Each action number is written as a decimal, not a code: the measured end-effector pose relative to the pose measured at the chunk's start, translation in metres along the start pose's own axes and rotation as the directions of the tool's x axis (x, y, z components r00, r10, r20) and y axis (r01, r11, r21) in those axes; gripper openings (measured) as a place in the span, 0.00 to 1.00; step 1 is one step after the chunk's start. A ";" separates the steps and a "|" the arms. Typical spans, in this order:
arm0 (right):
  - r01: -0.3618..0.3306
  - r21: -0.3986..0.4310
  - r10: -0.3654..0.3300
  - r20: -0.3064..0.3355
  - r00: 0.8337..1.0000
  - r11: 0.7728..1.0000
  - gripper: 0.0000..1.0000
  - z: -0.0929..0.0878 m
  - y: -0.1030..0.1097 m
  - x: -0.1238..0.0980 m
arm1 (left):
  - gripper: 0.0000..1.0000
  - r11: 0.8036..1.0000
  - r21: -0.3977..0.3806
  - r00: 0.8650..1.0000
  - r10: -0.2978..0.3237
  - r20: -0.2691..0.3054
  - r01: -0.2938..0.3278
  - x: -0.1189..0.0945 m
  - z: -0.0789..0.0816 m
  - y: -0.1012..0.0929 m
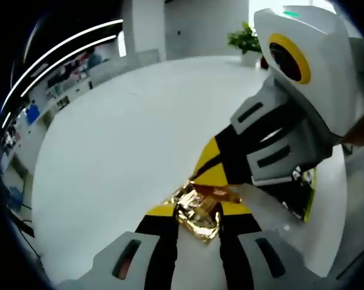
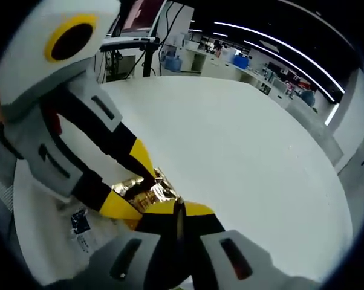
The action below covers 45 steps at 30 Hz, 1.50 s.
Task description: Arrange the skincare products in the storage area until every visible bottle or jar stands upright without overlapping.
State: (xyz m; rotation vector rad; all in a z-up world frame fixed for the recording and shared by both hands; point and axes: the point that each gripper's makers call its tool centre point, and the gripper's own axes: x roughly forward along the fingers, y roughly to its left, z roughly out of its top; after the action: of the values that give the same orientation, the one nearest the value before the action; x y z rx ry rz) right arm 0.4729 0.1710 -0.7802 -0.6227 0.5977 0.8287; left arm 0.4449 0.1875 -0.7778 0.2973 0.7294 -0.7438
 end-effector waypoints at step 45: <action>-0.007 0.091 0.000 0.070 0.998 0.996 0.42 -0.014 0.000 -0.045 | 0.25 0.999 0.018 0.999 0.037 -0.023 -0.037 -0.012 0.006 -0.001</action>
State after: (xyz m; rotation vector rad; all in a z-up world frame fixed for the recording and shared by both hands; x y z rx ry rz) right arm 0.4455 0.1396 -0.7579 -0.5076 0.5694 0.8185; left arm 0.4408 0.1896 -0.7654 0.3347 0.7378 -0.7126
